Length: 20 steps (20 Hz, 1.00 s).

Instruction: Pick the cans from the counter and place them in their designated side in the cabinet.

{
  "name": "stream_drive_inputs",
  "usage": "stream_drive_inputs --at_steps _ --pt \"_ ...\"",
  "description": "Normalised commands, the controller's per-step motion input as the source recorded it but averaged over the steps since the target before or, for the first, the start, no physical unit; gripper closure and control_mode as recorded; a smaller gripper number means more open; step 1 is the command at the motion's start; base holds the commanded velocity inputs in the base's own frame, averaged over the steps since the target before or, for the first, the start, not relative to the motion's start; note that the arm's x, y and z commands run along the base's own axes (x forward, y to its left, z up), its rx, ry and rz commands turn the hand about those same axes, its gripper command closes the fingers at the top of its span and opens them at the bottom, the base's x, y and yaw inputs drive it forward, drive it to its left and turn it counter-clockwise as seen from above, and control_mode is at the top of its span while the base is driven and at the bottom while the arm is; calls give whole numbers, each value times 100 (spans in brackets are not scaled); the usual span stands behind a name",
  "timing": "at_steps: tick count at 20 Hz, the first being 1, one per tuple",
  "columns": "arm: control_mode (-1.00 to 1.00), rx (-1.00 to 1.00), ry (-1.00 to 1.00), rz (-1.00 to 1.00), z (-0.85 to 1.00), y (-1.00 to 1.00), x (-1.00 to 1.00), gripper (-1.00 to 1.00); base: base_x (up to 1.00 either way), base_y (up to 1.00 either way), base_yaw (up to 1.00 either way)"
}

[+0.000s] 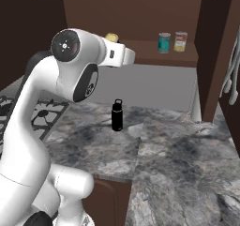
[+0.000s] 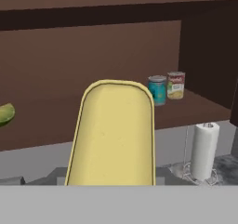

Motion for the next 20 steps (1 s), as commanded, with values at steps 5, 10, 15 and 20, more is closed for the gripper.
stream_drive_inputs --at_steps 5,10,15,20 --pt "-100 -3 9 0 0 -7 35 100 0 0 0" --pt "-100 -3 7 0 -1 -10 34 100 0 0 0" --pt "-100 -5 2 0 -4 -19 27 100 0 0 0" --pt "-100 -4 0 0 -3 -17 24 100 0 0 0"
